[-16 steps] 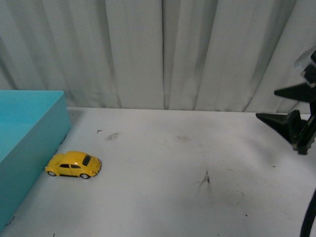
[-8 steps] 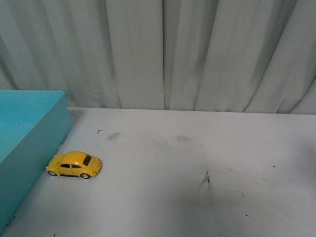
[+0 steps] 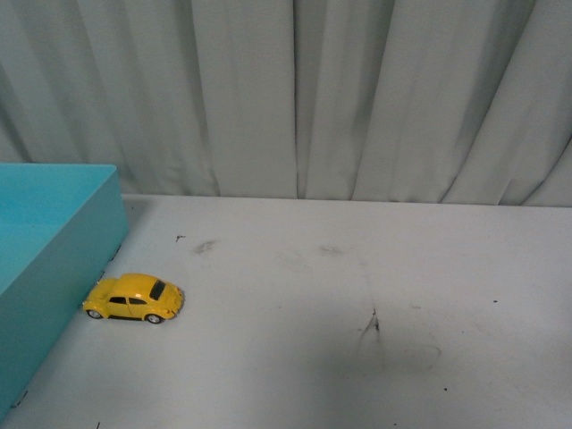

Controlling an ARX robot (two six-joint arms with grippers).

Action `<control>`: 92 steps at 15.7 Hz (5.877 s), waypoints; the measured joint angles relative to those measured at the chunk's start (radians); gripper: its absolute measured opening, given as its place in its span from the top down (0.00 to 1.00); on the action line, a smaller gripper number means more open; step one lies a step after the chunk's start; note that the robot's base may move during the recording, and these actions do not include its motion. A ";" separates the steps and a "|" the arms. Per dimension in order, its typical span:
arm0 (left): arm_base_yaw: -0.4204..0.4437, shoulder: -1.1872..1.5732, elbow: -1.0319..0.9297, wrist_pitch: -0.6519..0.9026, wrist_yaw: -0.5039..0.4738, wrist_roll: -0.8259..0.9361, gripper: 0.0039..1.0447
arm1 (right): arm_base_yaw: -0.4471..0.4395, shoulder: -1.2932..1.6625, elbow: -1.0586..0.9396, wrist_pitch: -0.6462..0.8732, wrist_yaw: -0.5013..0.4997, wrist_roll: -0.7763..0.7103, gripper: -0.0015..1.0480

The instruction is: Wind up and store yellow beetle toy

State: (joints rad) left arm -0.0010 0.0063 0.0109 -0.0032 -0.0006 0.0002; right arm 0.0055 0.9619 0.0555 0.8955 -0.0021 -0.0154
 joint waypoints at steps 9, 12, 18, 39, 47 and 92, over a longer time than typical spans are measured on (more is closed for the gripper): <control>0.000 0.000 0.000 0.000 0.000 0.000 0.06 | 0.000 -0.359 -0.045 -0.306 0.000 0.000 0.98; 0.000 0.000 0.000 0.000 0.000 0.000 0.06 | 0.000 -0.459 -0.045 -0.398 0.000 0.000 0.98; 0.000 0.000 0.000 0.000 0.000 0.000 0.06 | 0.000 -0.671 -0.045 -0.601 0.000 0.000 0.98; -0.085 0.121 0.092 -0.229 -0.191 -0.126 0.06 | 0.000 -0.959 -0.045 -0.900 0.004 0.001 0.07; -0.013 1.114 0.497 0.339 -0.115 -0.336 0.06 | -0.001 -0.959 -0.045 -0.900 0.003 0.001 0.06; -0.089 1.907 1.452 -0.692 0.311 1.257 0.61 | -0.001 -0.959 -0.045 -0.900 0.003 0.001 0.06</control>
State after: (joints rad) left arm -0.0895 1.9133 1.4631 -0.6949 0.3107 1.2572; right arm 0.0044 0.0025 0.0105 -0.0040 0.0006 -0.0143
